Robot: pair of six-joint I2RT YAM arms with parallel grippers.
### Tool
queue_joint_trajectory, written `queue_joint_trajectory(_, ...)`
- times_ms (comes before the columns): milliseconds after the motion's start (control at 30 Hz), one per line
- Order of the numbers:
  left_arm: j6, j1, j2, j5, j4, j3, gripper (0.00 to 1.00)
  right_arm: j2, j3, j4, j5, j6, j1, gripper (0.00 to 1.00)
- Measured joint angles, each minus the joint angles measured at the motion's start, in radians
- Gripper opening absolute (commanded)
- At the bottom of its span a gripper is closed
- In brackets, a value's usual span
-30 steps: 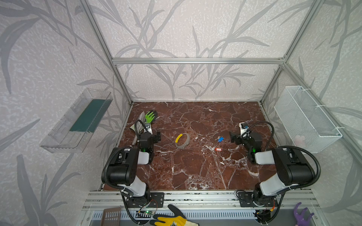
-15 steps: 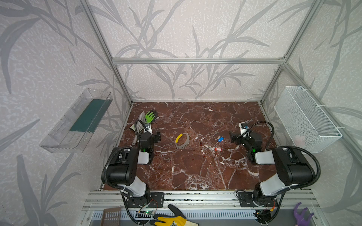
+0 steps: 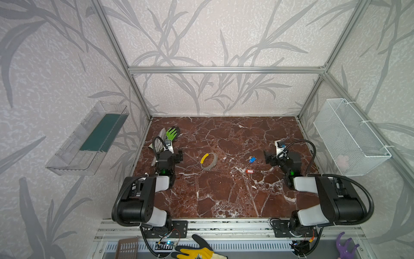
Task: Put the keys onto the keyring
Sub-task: 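Move the left gripper over the grey keyring hoop, then lower the left gripper and grasp the hoop's edge near the yellow grip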
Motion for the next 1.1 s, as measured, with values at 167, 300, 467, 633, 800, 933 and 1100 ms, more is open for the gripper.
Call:
queue_joint_trajectory(167,0.023,-0.076,-0.136,0.06,-0.292,0.178,0.75,-0.179,0.102,-0.211,0.001,-0.002,0.045,0.73)
queue_joint_trajectory(300,0.043,-0.225,-0.168,0.069,-0.513,0.327,0.67,-0.228,0.195,-0.365,0.024,-0.013,0.165,0.63)
queue_joint_trajectory(467,0.032,-0.408,-0.161,0.069,-0.711,0.387,0.56,-0.205,0.237,-0.494,0.042,0.006,0.296,0.55)
queue_joint_trajectory(633,-0.04,-0.502,-0.108,0.076,-0.869,0.409,0.48,-0.119,0.282,-0.613,0.079,0.033,0.402,0.5)
queue_joint_trajectory(800,-0.134,-0.538,-0.055,0.089,-0.967,0.437,0.43,-0.078,0.285,-0.658,0.091,0.082,0.442,0.48)
queue_joint_trajectory(933,-0.179,-0.54,-0.05,0.092,-1.017,0.436,0.41,-0.063,0.285,-0.667,0.1,0.105,0.465,0.47)
queue_joint_trajectory(1100,-0.178,-0.54,-0.048,0.039,-1.086,0.436,0.39,-0.036,0.29,-0.677,0.104,0.113,0.488,0.46)
